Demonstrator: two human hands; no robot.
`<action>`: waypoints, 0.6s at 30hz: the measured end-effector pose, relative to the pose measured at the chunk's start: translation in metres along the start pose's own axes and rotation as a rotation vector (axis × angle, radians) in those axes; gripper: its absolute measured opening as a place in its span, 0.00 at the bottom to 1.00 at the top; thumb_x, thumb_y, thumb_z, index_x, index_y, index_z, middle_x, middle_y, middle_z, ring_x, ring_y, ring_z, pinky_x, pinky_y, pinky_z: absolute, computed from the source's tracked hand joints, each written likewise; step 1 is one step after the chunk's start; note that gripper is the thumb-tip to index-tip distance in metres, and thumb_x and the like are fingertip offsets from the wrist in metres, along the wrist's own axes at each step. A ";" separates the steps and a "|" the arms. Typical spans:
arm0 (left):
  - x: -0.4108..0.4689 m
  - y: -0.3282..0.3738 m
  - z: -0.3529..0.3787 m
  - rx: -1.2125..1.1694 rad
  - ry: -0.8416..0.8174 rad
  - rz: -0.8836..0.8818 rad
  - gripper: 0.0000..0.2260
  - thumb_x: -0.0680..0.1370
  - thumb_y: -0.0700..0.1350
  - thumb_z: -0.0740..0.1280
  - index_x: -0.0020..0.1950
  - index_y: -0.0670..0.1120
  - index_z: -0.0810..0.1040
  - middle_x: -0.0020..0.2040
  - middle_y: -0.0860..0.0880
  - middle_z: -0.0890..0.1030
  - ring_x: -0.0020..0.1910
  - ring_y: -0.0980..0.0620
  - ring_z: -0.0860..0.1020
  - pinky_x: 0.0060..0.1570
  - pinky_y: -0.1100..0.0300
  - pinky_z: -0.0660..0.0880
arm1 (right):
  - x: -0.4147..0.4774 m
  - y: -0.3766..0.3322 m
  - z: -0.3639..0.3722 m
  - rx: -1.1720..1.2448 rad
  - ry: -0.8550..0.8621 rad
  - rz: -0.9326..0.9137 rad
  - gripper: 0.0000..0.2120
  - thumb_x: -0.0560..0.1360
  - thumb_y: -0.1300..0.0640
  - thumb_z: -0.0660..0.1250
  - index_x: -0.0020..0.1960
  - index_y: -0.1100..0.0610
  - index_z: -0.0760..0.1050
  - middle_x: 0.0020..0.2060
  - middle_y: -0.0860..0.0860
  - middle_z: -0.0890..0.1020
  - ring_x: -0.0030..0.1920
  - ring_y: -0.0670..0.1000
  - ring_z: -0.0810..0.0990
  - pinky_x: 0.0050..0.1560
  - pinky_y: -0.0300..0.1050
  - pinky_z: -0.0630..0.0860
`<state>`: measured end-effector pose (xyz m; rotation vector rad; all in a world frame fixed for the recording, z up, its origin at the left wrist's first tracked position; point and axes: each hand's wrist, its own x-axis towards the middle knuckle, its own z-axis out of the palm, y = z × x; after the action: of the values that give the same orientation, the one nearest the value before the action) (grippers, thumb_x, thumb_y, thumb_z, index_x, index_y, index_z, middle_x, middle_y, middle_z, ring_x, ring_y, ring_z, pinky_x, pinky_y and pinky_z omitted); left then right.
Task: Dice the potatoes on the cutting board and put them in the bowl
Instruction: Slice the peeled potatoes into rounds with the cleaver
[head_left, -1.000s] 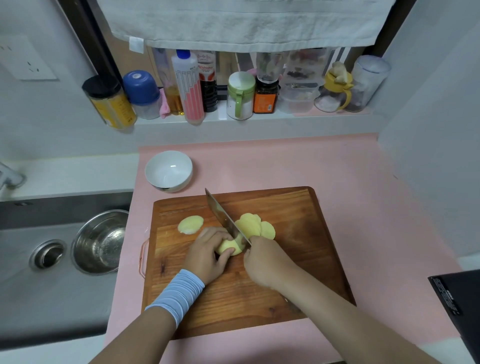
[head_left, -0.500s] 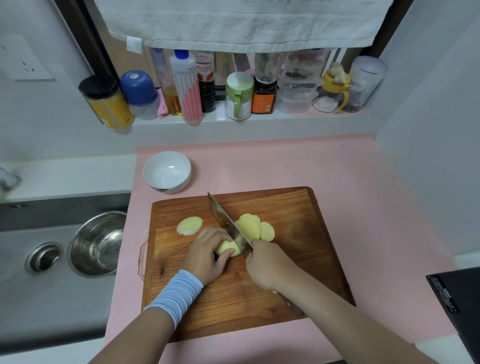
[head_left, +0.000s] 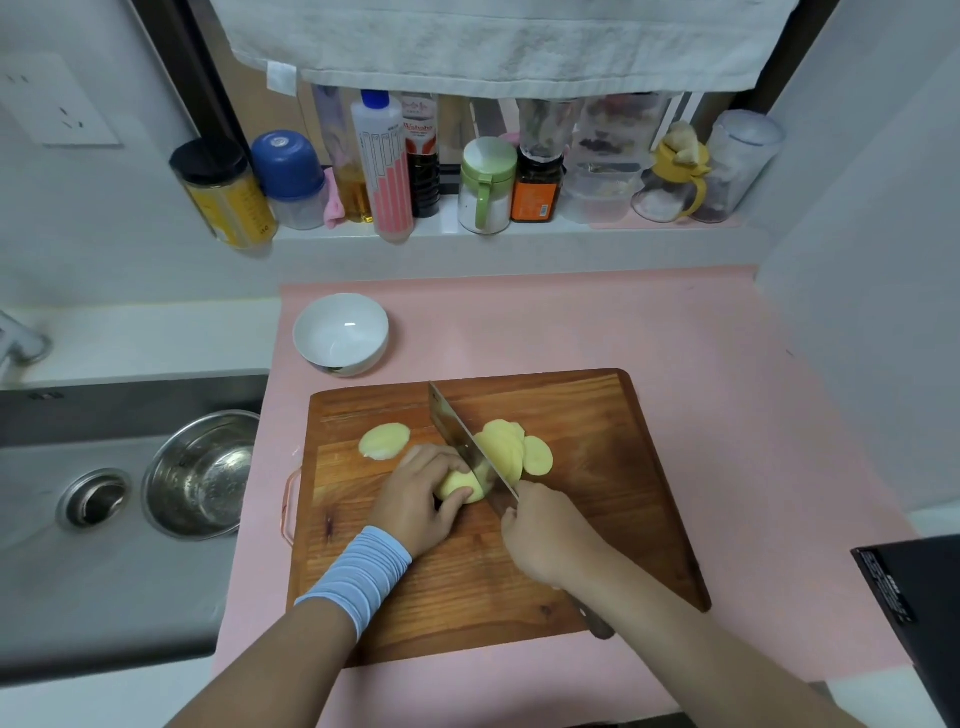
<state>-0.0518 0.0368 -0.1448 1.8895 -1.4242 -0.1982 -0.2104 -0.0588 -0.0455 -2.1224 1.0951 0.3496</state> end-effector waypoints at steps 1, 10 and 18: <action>0.000 -0.001 0.000 0.001 0.001 -0.002 0.10 0.72 0.45 0.76 0.52 0.48 0.80 0.53 0.55 0.79 0.54 0.53 0.76 0.57 0.58 0.73 | 0.005 -0.003 0.001 0.001 -0.002 0.000 0.08 0.83 0.55 0.57 0.52 0.57 0.74 0.44 0.52 0.79 0.39 0.50 0.78 0.34 0.42 0.72; -0.001 0.000 -0.002 0.009 -0.007 0.009 0.11 0.72 0.45 0.76 0.52 0.48 0.80 0.53 0.55 0.79 0.55 0.53 0.75 0.57 0.59 0.73 | 0.003 0.005 0.012 0.025 0.025 0.001 0.09 0.83 0.55 0.58 0.56 0.57 0.75 0.47 0.51 0.80 0.45 0.51 0.79 0.44 0.43 0.74; 0.000 -0.001 -0.002 0.007 -0.012 0.013 0.11 0.72 0.45 0.76 0.52 0.48 0.80 0.53 0.55 0.79 0.55 0.53 0.75 0.57 0.59 0.72 | 0.010 0.011 0.028 0.058 0.055 -0.009 0.07 0.82 0.55 0.58 0.49 0.54 0.72 0.43 0.50 0.79 0.40 0.50 0.78 0.40 0.44 0.73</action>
<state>-0.0502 0.0379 -0.1439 1.8872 -1.4457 -0.1989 -0.2106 -0.0493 -0.0756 -2.0955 1.1133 0.2538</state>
